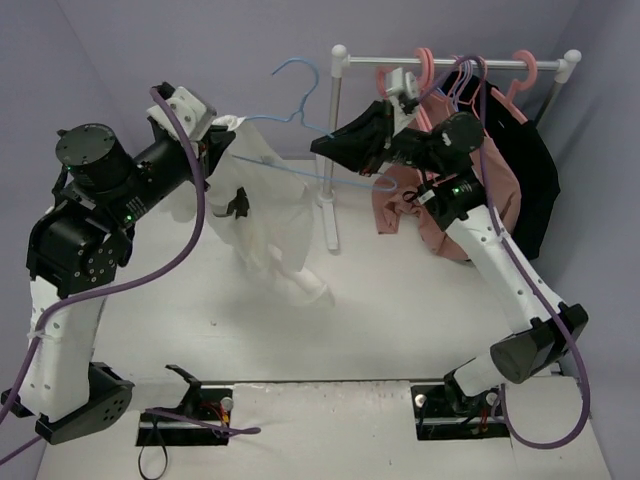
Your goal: Place the t-shirt on the hanger
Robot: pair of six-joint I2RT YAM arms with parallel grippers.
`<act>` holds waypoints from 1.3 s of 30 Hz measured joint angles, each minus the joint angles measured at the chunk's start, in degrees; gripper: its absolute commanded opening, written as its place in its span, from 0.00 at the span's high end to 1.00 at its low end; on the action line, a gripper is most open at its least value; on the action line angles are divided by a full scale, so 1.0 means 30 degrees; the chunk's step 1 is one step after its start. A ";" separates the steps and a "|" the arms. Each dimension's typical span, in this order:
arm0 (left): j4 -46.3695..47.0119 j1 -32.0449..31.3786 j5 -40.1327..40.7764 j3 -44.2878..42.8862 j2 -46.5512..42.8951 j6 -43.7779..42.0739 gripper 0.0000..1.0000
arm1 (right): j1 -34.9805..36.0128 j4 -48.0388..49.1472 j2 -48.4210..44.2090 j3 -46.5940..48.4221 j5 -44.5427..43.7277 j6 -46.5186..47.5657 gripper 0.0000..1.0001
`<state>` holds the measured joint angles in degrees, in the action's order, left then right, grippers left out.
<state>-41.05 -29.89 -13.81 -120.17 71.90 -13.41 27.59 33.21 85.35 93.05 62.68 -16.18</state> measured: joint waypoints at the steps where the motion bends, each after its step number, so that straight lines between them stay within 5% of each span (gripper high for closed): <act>1: 0.0180 0.0000 -0.0376 -0.0146 0.0034 -0.0022 1.00 | -0.0157 0.0241 -0.0269 0.0090 0.0006 -0.0090 1.00; 13: -0.0494 0.0000 -0.1563 0.8217 -0.2718 -0.0457 1.00 | 0.2083 0.0719 -0.3308 -1.0253 0.0241 0.0237 1.00; 21: -0.0826 0.0257 -0.2324 1.2924 -0.4865 -0.0715 1.00 | 0.2982 0.1260 -0.3091 -1.2676 0.0255 0.0127 1.00; 30: -0.0724 0.0381 -0.4218 1.2844 -0.5030 -0.1021 1.00 | 0.2935 0.2546 -0.1786 -1.2061 0.0580 -0.0244 1.00; 39: -0.0590 0.0379 -0.5323 0.9846 -0.3244 -0.0777 1.00 | 0.2467 0.3278 -0.1003 -0.9628 0.0794 -0.0062 1.00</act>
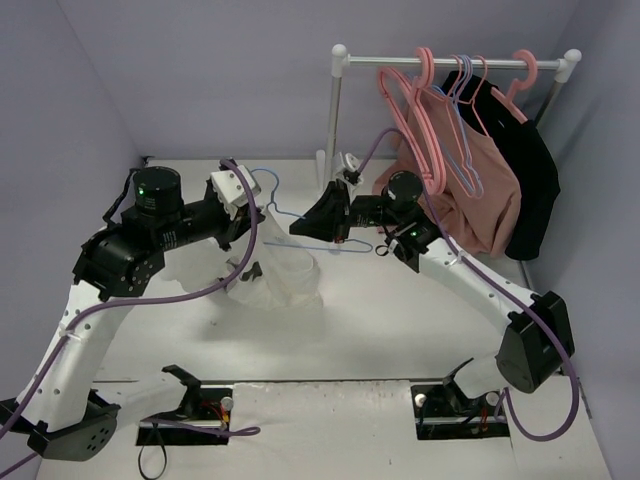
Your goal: Place the t-shirt on the hanger
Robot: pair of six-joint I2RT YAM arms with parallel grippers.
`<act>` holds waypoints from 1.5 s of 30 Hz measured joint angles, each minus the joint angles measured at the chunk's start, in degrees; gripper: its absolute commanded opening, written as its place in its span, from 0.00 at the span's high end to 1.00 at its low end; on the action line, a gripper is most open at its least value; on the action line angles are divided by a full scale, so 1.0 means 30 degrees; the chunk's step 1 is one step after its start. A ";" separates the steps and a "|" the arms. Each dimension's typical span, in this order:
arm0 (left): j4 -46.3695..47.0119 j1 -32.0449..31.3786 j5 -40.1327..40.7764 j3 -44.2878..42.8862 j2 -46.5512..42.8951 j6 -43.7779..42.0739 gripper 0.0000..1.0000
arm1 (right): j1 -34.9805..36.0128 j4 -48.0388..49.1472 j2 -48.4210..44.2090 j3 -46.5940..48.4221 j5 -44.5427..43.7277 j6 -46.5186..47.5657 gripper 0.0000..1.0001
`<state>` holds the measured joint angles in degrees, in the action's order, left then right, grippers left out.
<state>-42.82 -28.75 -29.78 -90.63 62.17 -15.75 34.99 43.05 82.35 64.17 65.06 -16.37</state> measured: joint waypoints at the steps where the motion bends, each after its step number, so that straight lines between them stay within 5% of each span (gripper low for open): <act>1: 0.0035 0.0000 0.0000 -0.0230 0.0188 0.0028 0.99 | -0.0084 0.0021 0.0000 0.0247 0.0000 0.0042 1.00; 15: 0.0037 -0.0015 0.1589 -0.0934 0.0942 -0.0108 0.59 | -0.0526 0.2313 0.1285 0.0206 0.0201 -0.0267 1.00; 21: 0.0075 -0.0015 0.2708 -0.0934 0.0931 -0.0348 0.51 | -0.0526 0.3264 0.1917 -0.0011 0.0511 -0.0625 1.00; 29: -0.0867 0.0475 0.4564 -0.0924 0.0471 -0.2069 0.51 | -0.0526 0.3699 0.2151 -0.0017 0.0929 -0.0736 1.00; 39: -0.2449 0.1610 0.2303 -0.0467 0.1303 -0.4064 0.53 | -0.0526 0.3833 0.2208 -0.0010 0.1475 -0.0997 1.00; 43: -0.2547 0.1610 0.1499 -0.0227 0.2033 -0.4329 0.69 | -0.0526 0.3883 0.2208 -0.0010 0.1639 -0.1047 1.00; 45: -0.2643 0.1610 0.1157 -0.0043 0.2282 -0.4399 0.91 | -0.0526 0.3880 0.2208 -0.0010 0.1683 -0.1054 1.00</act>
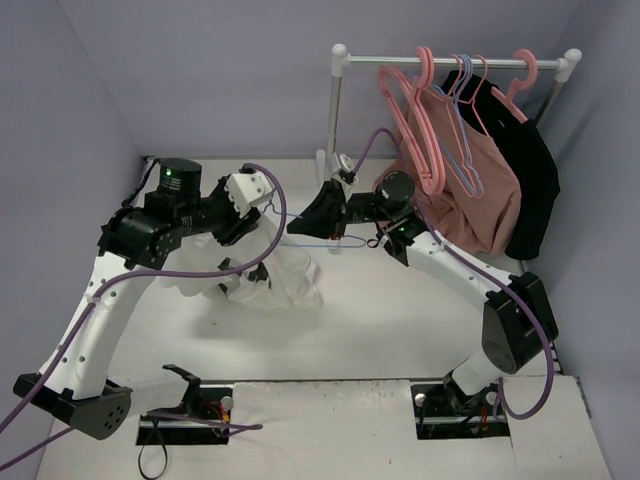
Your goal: Place the t-shirt on the hanger
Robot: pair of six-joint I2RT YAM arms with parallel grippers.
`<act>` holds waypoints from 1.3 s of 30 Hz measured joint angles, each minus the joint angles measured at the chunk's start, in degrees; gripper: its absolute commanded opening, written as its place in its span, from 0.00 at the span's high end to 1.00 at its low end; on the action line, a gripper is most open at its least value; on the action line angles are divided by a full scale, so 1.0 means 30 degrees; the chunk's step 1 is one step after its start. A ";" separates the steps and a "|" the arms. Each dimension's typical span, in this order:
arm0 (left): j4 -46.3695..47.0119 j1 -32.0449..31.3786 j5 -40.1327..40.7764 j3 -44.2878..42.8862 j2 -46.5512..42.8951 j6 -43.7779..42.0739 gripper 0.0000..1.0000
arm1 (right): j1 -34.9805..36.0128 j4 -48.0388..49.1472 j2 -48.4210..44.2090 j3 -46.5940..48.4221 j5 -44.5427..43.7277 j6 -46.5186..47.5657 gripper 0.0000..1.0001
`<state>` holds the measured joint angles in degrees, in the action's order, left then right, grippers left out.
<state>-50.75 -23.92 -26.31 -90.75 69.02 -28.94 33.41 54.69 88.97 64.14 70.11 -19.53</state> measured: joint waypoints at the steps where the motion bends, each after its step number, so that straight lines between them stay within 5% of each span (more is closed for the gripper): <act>1: -0.0014 0.0000 -0.0135 0.0083 0.0084 -0.0060 1.00 | 0.0000 -0.0001 0.0000 0.0000 0.0032 -0.0002 1.00; 6: -0.0291 -0.0053 -0.0734 0.0405 -0.0111 -0.0362 1.00 | -0.0291 -0.0005 0.0132 -0.0005 -0.0017 -0.0073 0.99; 9: 0.0095 -0.0073 -0.0568 0.0863 -0.0665 -0.0273 1.00 | -0.0350 0.0099 0.0189 -0.0009 -0.0030 -0.0258 0.54; 11: 0.0742 -0.0064 -0.0067 0.1726 -0.1392 -0.0068 1.00 | -0.0676 0.0313 0.0188 -0.0096 -0.0283 -0.0571 0.36; 16: 0.1751 0.0000 0.1550 0.3491 -0.3155 0.0819 1.00 | -0.2957 -0.0049 -0.0059 -0.1025 -0.1784 -0.1601 0.17; 24: 0.3753 0.0000 0.3499 0.6263 -0.4544 0.3182 1.00 | -0.3368 -0.5431 -0.2714 -0.2142 -0.7263 -0.1172 0.28; 33: 0.4629 0.0000 0.4293 0.6722 -0.5225 0.5323 1.00 | 0.4358 -0.7194 -0.2986 -0.4167 -1.6943 -0.3352 0.31; 39: 0.4745 0.0000 0.4278 0.6722 -0.5563 0.5612 1.00 | 0.5151 -0.7492 -0.0651 -0.4167 -1.9956 -0.4505 0.38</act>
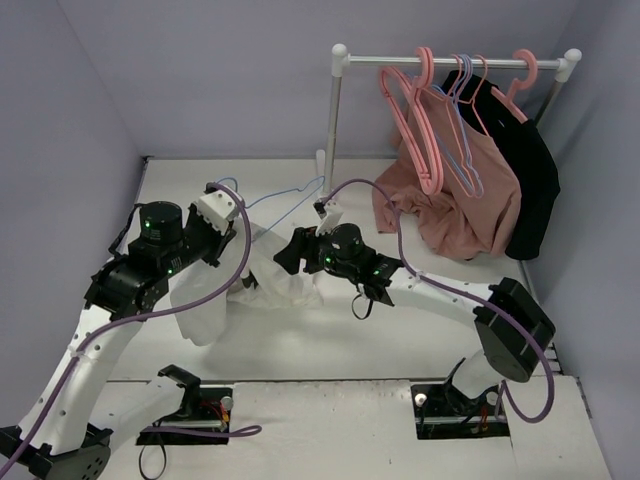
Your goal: Place the t-shirt on the hanger
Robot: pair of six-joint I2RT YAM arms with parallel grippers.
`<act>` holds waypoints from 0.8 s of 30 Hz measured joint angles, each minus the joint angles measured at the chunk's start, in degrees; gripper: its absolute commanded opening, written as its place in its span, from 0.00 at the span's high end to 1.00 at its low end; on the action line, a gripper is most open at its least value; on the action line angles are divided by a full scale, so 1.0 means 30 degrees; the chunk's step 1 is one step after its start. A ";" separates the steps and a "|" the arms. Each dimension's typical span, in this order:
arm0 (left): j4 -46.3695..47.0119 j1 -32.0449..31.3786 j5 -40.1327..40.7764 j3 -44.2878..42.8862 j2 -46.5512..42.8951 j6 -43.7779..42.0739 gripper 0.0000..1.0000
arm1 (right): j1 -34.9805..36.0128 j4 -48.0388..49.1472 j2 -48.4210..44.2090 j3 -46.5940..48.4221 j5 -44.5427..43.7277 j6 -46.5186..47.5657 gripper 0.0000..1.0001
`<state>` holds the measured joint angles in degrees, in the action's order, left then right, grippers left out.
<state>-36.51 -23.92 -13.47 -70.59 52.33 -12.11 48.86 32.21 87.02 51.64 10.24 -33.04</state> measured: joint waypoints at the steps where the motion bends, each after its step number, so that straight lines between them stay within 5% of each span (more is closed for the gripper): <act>1: 0.0003 0.0000 -0.0003 0.0011 -0.0051 0.0016 1.00 | 0.0000 -0.0071 0.0285 0.0000 -0.0427 -0.0084 0.39; 5: 0.0015 0.0000 -0.0110 0.0196 -0.0360 0.0078 1.00 | 0.0015 -0.0140 0.0875 0.0000 -0.1695 -0.0312 0.47; 12: 0.0084 0.0000 -0.0487 0.0939 -0.0656 0.0142 1.00 | 0.0103 -0.0097 0.0957 0.0105 -0.2522 -0.0414 1.00; 17: -0.0131 0.0000 -0.0639 0.1644 -0.1371 0.0109 1.00 | -0.0408 -0.0125 0.0691 -0.0195 -0.2608 0.0472 1.00; 24: -0.0354 -0.0074 -0.0867 0.2184 -0.2051 -0.0277 1.00 | -0.4066 -0.1125 -0.2380 -0.1225 -0.1840 0.1819 1.00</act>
<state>-37.58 -24.15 -16.08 -64.04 46.18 -12.94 36.66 28.84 79.87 47.96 4.72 -27.59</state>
